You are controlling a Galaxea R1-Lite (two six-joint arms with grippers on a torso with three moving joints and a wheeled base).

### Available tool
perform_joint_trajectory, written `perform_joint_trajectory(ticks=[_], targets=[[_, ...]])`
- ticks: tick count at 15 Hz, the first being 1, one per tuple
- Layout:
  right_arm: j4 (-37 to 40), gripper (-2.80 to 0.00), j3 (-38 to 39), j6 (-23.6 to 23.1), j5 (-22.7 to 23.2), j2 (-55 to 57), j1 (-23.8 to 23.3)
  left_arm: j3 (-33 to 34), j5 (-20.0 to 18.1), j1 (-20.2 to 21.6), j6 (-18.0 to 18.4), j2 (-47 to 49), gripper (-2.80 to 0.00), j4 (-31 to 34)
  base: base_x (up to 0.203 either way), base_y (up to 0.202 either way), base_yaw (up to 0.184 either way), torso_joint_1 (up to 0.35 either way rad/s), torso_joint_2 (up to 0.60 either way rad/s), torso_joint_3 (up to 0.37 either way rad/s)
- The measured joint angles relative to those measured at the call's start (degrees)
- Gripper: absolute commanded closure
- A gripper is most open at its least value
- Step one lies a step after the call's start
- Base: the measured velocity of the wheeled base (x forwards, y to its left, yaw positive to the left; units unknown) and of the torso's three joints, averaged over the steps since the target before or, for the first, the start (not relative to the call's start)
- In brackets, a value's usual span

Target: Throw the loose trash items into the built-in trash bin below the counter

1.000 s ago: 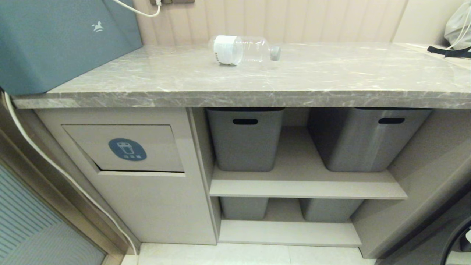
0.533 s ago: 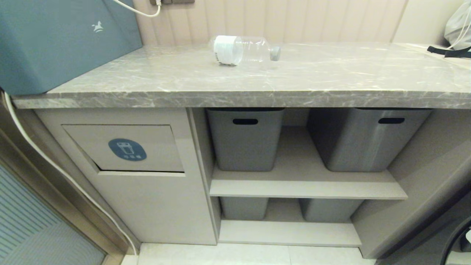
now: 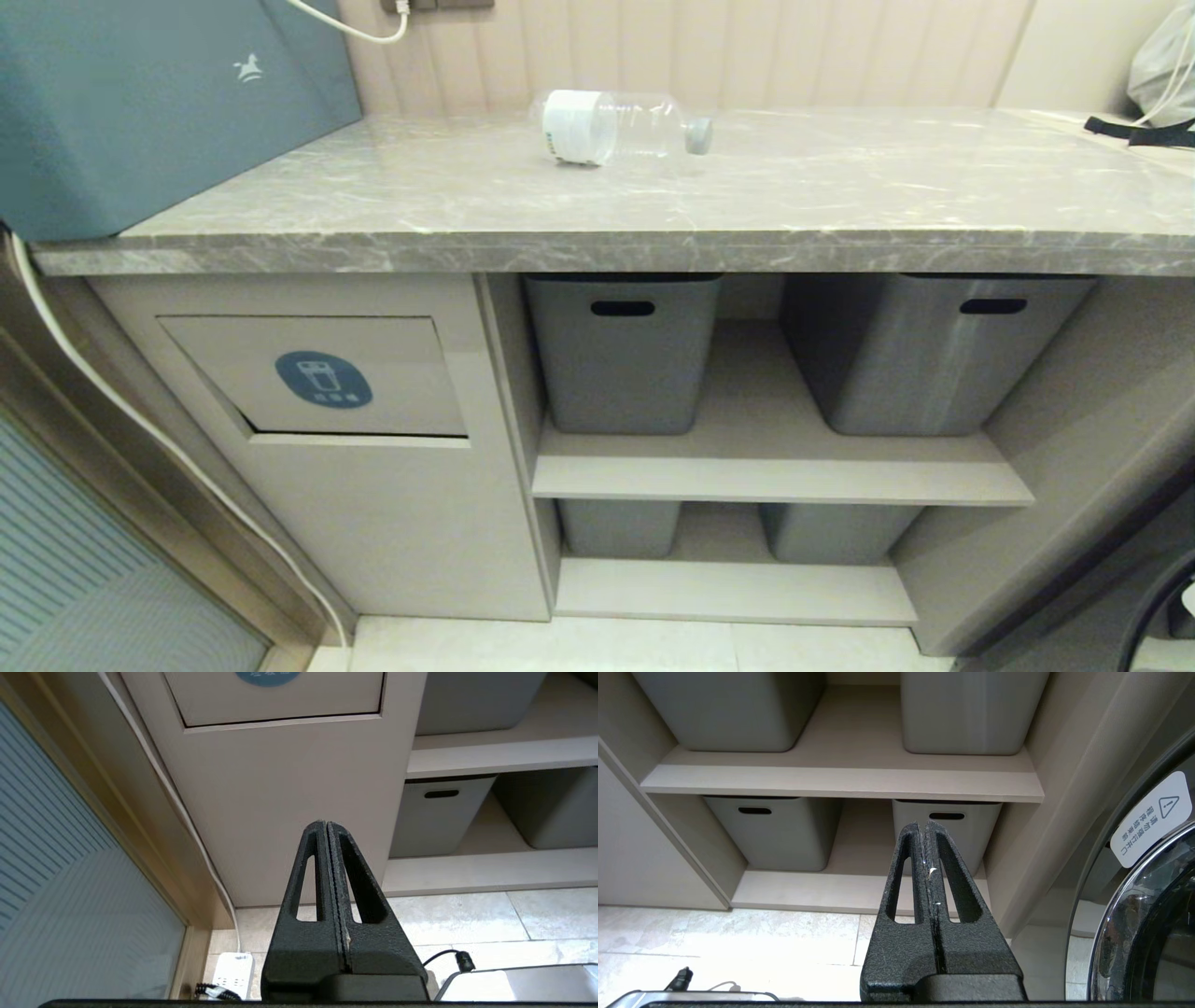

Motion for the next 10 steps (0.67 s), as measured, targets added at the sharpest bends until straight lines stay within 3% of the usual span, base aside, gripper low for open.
perform_joint_trajectory(ticks=[5,10], targets=[[0.0,0.0,0.0,-0.2,0.0,0.0,0.0,0.0,0.0,0.0,-0.4,0.0,0.0,0.0,0.0,0.0,0.0,0.0,0.0,0.0],[0.0,0.0,0.0,-0.1,0.0,0.0,0.0,0.0,1.2,0.0,-5.6,0.0,0.0,-0.1,0.0,0.0,0.0,0.0,0.0,0.0]])
